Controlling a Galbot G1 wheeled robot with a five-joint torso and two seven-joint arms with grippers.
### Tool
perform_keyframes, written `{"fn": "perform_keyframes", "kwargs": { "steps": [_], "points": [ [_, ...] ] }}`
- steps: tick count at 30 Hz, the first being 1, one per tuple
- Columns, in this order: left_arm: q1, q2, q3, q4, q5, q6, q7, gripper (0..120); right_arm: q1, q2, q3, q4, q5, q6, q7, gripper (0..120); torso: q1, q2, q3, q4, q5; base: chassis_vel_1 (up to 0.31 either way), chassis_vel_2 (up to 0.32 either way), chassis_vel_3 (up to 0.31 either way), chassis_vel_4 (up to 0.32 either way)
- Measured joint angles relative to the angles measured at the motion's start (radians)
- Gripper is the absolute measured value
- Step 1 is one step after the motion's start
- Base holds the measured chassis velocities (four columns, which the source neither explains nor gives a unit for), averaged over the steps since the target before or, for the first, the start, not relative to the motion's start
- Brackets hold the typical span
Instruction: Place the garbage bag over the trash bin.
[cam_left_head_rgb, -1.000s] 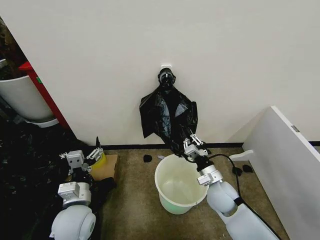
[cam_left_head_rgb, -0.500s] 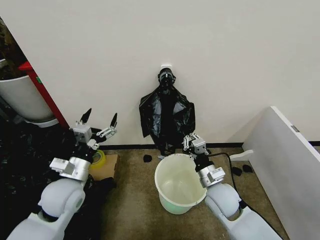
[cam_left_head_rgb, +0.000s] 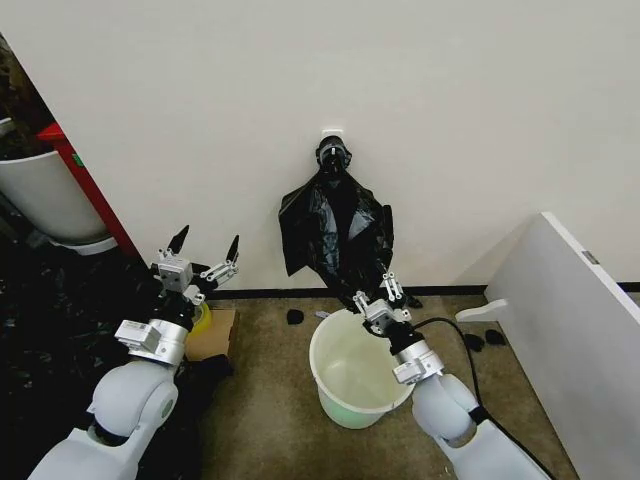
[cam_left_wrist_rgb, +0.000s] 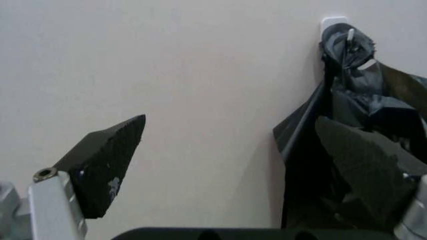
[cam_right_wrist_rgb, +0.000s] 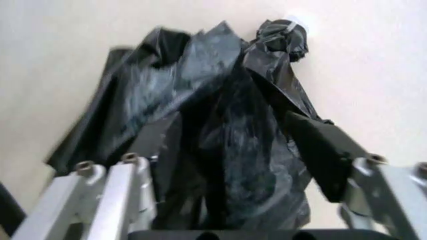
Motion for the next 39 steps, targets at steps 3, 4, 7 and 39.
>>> {"fn": "perform_keyframes", "kwargs": {
  "steps": [3, 4, 7, 39],
  "points": [
    [0.002, -0.009, -0.002, 0.0, 0.004, 0.002, -0.006, 100, 0.017, 0.008, 0.012, -0.033, -0.106, -0.048, 0.054, 79, 0.0, 0.0, 0.0, -0.0001, 0.0, 0.0, 0.0, 0.0, 0.0],
    [0.002, -0.012, -0.002, -0.001, 0.005, 0.003, -0.008, 100, 0.018, 0.009, 0.014, -0.035, -0.122, -0.064, 0.07, 81, 0.0, 0.0, 0.0, -0.0001, 0.0, 0.0, 0.0, 0.0, 0.0],
    [0.005, -0.017, -0.002, -0.005, 0.007, 0.006, -0.013, 100, 0.016, 0.01, 0.014, -0.033, -0.137, -0.104, 0.102, 88, 0.0, 0.0, 0.0, -0.0001, -0.0001, 0.0, 0.0, 0.0, 0.0],
    [-0.253, 0.169, 0.16, 0.089, -0.158, -0.069, 0.212, 100, 0.011, -0.008, -0.04, 0.118, 0.395, -0.079, 0.054, 0, 0.0, 0.0, 0.0, -0.0002, -0.0003, 0.0, 0.0, 0.0, 0.0]
  ]
}}
